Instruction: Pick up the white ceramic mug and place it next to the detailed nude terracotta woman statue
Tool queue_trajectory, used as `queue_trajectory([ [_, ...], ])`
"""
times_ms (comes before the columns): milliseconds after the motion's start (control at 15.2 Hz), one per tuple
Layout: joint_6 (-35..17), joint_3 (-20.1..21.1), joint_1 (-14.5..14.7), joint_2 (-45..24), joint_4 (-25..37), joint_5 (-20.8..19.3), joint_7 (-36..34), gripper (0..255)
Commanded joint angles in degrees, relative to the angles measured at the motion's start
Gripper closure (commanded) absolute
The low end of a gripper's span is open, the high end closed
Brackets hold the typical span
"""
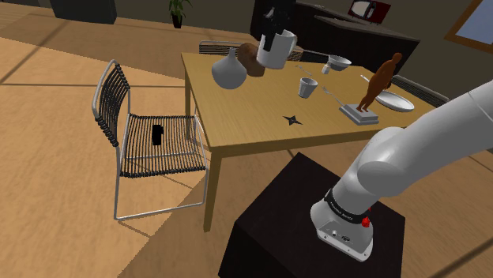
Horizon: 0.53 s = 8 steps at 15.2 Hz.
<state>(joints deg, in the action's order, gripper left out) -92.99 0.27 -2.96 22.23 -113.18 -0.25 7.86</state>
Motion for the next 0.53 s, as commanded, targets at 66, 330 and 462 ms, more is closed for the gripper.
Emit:
queue_trajectory([
  [66, 2.48, -0.06, -0.03, -0.72, 3.19, -0.02, 0.10, 255],
  [330, 5.57, -0.06, -0.04, -1.70, 7.27, -0.02, 0.12, 255],
  [462, 7.14, -0.06, -0.04, -2.27, 9.41, -0.02, 0.12, 255],
])
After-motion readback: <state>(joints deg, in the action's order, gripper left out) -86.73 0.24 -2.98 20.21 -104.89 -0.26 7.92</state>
